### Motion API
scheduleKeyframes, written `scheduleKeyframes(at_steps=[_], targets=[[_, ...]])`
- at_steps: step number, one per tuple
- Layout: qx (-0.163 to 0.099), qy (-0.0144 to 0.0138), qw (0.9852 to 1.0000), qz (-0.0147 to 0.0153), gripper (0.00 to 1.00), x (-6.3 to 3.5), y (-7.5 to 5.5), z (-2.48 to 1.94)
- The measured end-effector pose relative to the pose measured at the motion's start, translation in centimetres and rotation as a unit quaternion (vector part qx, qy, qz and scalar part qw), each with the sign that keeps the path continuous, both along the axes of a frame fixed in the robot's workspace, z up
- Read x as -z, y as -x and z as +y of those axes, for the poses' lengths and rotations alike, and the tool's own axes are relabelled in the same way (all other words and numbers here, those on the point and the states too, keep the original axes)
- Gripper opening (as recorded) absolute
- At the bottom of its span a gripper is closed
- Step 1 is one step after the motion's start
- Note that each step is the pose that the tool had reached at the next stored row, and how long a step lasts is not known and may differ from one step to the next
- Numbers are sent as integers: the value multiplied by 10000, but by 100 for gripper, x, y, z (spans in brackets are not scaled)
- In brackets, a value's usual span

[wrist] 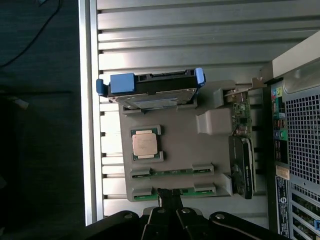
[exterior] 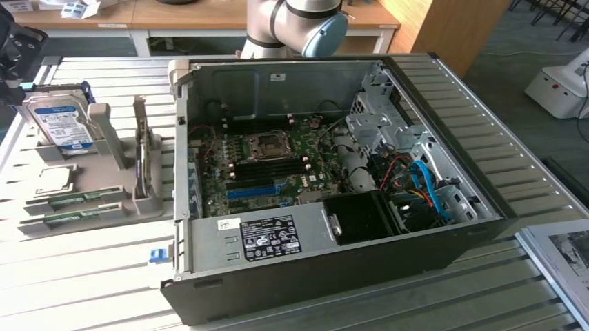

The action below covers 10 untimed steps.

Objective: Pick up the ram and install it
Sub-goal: 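Reach for the ram, then pick up the ram and move it above insertion slot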

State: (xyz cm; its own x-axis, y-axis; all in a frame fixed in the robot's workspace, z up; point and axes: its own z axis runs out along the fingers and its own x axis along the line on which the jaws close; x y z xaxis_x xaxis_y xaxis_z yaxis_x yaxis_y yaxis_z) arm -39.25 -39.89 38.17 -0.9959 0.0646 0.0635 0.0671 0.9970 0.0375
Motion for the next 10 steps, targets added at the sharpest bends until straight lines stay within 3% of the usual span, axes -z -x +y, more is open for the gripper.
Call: scheduleKeyframes(at_steps=[10], targets=[[0, 0, 10000, -4, 10, 0, 20, 0]])
